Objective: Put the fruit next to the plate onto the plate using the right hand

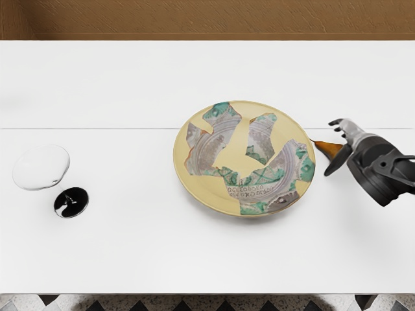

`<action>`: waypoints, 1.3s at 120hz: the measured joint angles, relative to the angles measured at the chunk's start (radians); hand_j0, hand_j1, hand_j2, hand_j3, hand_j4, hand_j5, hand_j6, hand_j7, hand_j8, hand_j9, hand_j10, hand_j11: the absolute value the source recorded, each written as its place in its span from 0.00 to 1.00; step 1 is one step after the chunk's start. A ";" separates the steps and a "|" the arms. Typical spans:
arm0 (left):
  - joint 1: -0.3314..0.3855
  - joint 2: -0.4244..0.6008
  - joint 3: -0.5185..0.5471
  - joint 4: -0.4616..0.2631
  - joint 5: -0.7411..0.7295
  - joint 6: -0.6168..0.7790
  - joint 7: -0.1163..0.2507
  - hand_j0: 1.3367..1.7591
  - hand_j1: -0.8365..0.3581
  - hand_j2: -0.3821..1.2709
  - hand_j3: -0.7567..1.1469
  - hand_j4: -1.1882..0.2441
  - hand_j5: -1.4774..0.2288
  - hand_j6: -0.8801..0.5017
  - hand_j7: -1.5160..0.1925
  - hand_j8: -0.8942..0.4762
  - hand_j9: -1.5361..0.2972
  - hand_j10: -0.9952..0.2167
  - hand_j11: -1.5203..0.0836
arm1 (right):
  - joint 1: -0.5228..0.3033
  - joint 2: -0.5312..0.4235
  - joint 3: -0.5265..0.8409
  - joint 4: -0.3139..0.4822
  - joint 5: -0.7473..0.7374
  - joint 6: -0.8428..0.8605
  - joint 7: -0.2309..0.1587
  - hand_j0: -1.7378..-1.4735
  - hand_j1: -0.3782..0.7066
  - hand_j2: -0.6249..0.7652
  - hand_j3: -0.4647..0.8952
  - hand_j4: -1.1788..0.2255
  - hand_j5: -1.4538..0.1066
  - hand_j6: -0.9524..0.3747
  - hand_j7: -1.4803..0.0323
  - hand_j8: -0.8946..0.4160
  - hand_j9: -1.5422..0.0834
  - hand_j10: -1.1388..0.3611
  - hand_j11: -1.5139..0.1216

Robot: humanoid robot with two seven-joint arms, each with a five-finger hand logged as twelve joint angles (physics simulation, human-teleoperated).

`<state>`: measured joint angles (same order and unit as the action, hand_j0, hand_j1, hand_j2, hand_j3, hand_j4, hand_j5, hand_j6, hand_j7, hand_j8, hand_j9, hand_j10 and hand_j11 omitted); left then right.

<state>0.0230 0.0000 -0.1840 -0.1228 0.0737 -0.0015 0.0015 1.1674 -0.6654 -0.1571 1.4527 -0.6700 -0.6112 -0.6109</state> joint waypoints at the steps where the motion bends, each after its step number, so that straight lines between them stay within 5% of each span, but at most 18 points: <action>1: 0.000 0.000 0.000 0.000 0.000 0.000 0.000 0.76 0.97 0.23 0.40 0.82 0.85 0.62 0.87 0.64 0.82 0.80 0.93 | 0.000 0.001 0.000 -0.001 0.000 0.000 0.000 0.30 0.23 0.43 0.34 0.71 0.78 0.58 0.82 0.54 0.80 0.64 0.78; 98: 0.000 0.000 0.000 0.000 0.000 0.000 0.000 0.76 0.97 0.23 0.40 0.81 0.85 0.62 0.87 0.64 0.82 0.80 0.93 | -0.013 0.013 -0.013 -0.053 0.034 0.000 0.000 0.30 0.47 0.39 0.34 0.55 0.59 0.41 0.63 0.37 0.62 0.49 0.61; 156: 0.000 0.000 0.000 0.000 0.000 0.000 0.000 0.76 0.97 0.23 0.40 0.81 0.85 0.62 0.87 0.64 0.82 0.80 0.93 | -0.017 0.018 0.000 -0.053 0.065 -0.001 0.000 0.30 0.60 0.38 0.34 0.45 0.51 0.37 0.53 0.52 0.47 0.62 0.40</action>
<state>0.0230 0.0000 -0.1840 -0.1227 0.0739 -0.0015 0.0015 1.1501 -0.6475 -0.1571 1.3996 -0.6047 -0.6122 -0.6108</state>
